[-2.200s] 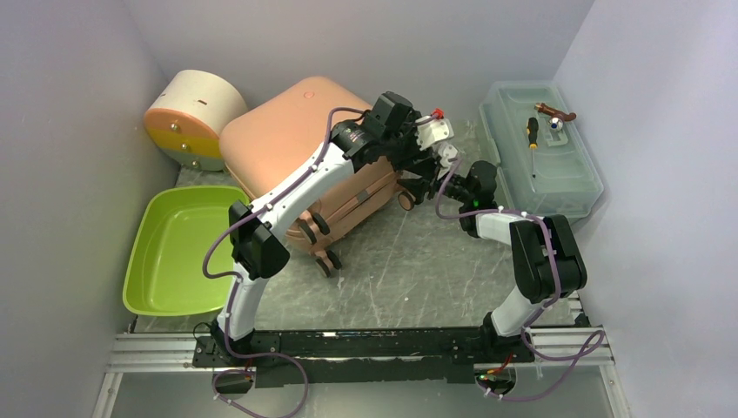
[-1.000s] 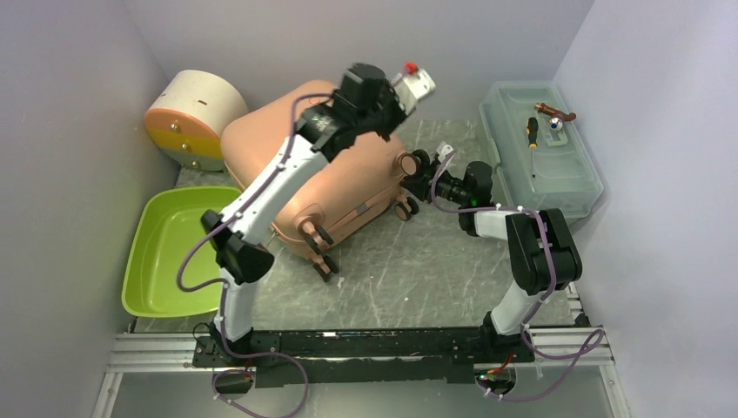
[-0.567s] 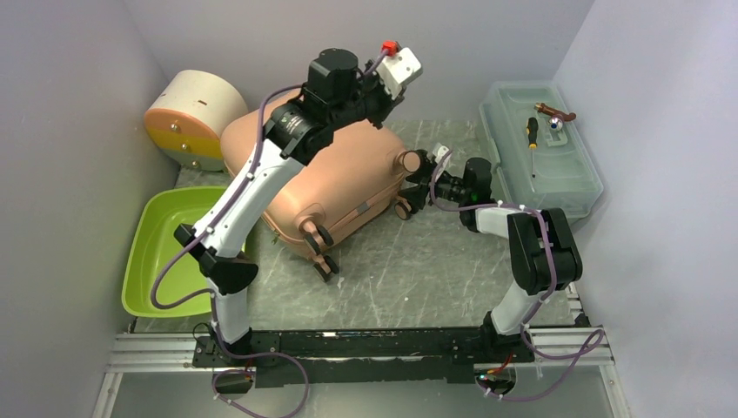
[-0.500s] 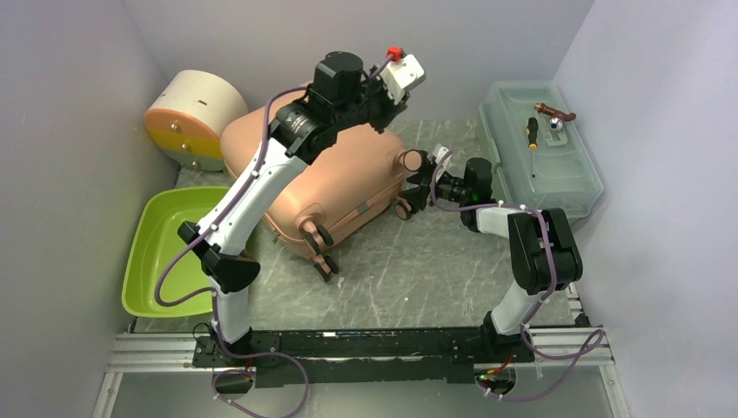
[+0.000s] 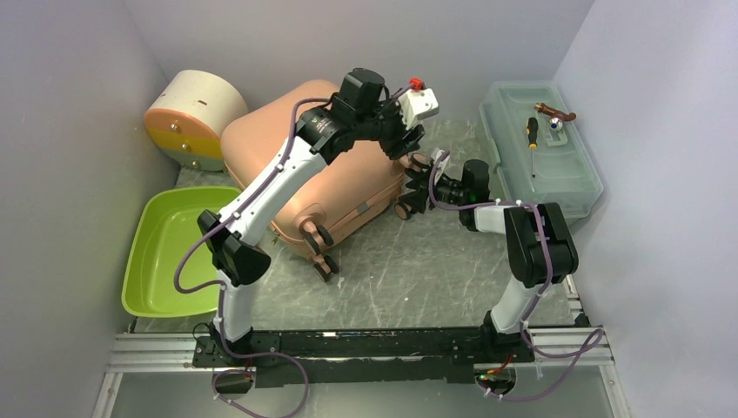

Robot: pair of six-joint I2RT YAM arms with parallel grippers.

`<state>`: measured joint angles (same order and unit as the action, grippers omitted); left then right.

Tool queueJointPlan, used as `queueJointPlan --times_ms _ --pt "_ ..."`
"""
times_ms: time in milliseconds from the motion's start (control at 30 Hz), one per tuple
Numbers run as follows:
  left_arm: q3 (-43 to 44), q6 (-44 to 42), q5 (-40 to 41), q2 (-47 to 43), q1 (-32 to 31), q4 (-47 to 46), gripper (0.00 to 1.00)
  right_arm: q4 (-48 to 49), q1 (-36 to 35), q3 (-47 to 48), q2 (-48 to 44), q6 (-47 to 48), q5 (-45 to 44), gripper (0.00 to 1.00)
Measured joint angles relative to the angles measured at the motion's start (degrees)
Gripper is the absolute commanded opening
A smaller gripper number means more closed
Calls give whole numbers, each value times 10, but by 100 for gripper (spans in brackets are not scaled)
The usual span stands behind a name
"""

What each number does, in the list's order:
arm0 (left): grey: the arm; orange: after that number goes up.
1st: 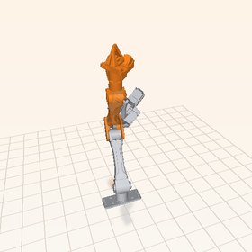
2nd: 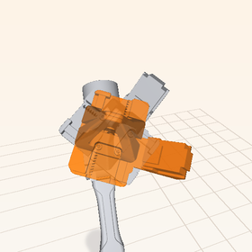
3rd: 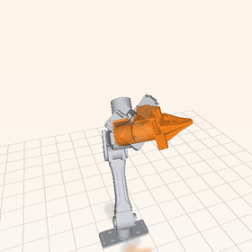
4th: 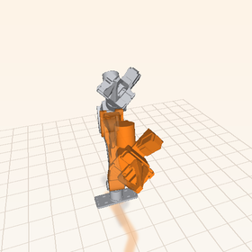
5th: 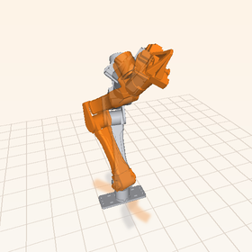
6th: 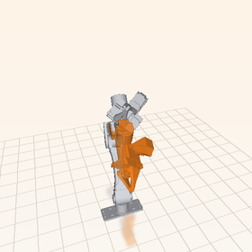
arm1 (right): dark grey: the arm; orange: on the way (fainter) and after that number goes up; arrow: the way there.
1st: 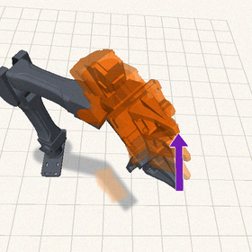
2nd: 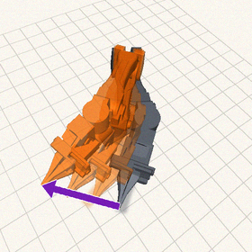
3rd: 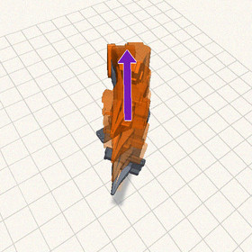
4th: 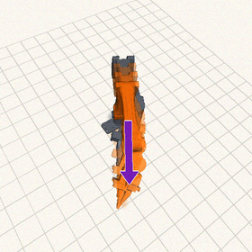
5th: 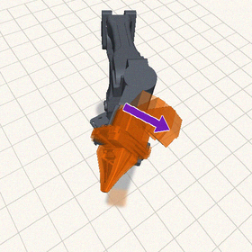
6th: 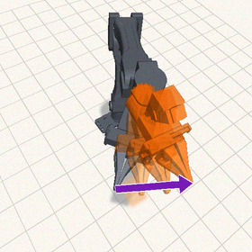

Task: Open, take out, and arrange the luggage
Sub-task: Pick up the zipper from the luggage.

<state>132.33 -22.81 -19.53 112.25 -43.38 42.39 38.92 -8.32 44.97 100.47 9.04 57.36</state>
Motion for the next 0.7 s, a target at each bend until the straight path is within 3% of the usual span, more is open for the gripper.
queueJointPlan --times_ms 400,467,700 --pt "-22 -2 -10 20 2 4 62 82 -12 -3 26 -75 -21 55" --pt "-22 0 -12 20 5 4 63 87 -15 -5 26 -82 -31 50" --pt "-22 18 -17 15 56 3 65 90 -17 -7 26 -75 -64 11"
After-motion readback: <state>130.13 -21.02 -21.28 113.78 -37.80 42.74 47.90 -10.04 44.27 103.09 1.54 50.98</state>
